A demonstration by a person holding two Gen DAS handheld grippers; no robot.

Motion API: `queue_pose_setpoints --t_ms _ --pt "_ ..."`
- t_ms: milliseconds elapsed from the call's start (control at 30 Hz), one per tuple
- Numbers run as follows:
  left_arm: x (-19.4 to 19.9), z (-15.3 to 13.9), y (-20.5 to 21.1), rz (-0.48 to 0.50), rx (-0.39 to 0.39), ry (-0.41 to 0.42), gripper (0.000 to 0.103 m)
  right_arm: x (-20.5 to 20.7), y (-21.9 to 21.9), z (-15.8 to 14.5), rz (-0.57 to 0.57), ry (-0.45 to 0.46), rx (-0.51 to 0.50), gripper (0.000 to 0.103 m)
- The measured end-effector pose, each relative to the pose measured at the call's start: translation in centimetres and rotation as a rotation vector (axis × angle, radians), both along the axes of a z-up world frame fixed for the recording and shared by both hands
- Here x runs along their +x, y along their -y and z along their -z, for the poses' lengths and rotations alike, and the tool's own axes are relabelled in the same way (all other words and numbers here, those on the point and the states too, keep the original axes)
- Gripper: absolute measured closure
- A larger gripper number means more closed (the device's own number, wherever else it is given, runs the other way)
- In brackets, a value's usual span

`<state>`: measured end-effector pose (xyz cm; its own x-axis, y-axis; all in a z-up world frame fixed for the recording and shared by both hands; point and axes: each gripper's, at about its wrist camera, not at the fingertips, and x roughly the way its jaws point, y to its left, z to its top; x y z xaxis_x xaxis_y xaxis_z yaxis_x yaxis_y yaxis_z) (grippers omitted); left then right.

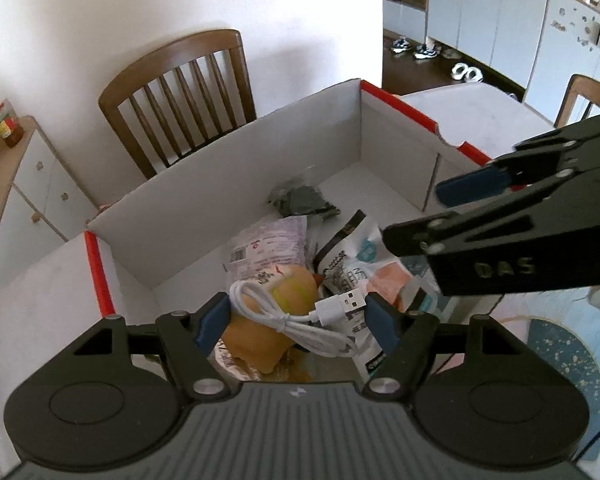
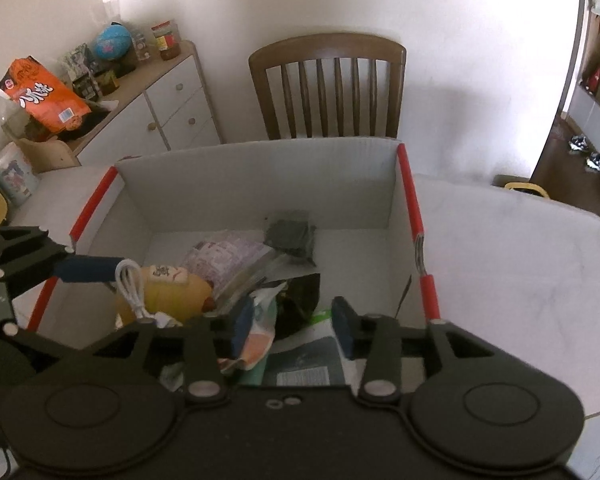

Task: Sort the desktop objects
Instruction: 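Open both tools to drop the cable and pouch into the box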

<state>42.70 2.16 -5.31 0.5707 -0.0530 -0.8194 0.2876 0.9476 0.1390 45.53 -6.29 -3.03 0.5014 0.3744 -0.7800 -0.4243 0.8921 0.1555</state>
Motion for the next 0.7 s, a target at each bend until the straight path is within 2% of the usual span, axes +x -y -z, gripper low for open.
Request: queue_pose_setpoints --t_ms 67,133,300,700 --pt "0.0 0.2 0.1 -0.017 0.024 0.003 0.028 -0.2 0.3 -0.1 -0.003 -0.002 0.010 0.046" --pt "0.0 0.3 -0.3 -0.032 0.013 -0.006 0.022 -0.3 0.4 -0.3 -0.004 -0.005 0.013 0.045" --pt "-0.5 -0.1 -0.9 -0.059 -0.005 0.001 0.018 -0.8 0.9 -0.7 0.000 -0.011 0.031 0.042" --pt "-2.5 -2.1 -1.5 -0.093 -0.048 0.026 0.017 -2.5 1.7 -2.1 0.010 -0.005 0.060 0.037"
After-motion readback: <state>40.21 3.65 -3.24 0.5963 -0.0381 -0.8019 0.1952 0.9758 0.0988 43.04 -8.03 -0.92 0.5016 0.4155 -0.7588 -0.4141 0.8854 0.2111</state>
